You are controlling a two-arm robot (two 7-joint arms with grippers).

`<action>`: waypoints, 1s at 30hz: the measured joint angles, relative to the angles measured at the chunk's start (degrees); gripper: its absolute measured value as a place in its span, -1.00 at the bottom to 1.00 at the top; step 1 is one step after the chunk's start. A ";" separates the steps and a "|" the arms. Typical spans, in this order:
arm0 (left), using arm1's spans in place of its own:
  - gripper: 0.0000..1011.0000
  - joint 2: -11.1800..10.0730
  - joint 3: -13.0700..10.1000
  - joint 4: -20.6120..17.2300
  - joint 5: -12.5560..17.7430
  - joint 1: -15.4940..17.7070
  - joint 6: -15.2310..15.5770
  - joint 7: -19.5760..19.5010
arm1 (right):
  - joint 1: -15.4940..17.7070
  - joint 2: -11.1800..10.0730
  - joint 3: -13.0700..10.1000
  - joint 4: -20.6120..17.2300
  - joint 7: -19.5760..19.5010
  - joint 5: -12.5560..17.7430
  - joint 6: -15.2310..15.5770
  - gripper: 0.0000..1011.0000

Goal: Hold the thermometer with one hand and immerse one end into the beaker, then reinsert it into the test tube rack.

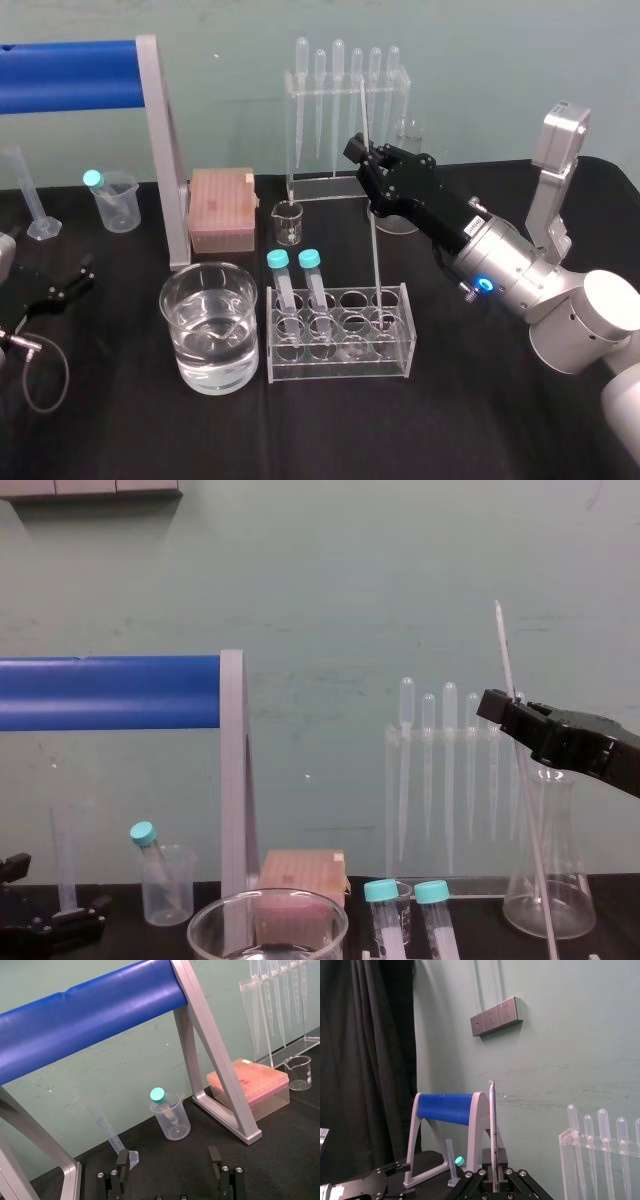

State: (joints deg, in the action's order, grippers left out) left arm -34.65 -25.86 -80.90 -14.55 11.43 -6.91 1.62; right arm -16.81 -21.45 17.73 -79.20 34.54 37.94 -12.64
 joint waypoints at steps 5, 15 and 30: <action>0.99 0.00 0.00 0.00 0.00 0.00 0.00 0.00 | 0.00 0.00 0.00 0.00 0.00 0.00 0.00 -0.79; 0.99 0.00 0.00 0.00 0.00 0.00 0.00 0.00 | 0.00 0.00 0.00 0.01 0.00 0.00 0.01 -0.24; 0.99 0.00 0.00 0.00 0.00 0.00 0.00 0.00 | 0.00 0.00 0.00 0.01 0.00 0.00 0.01 0.72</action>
State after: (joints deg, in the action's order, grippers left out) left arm -34.64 -25.86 -80.90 -14.55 11.43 -6.91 1.62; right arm -16.81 -21.44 17.74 -79.20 34.54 37.95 -12.63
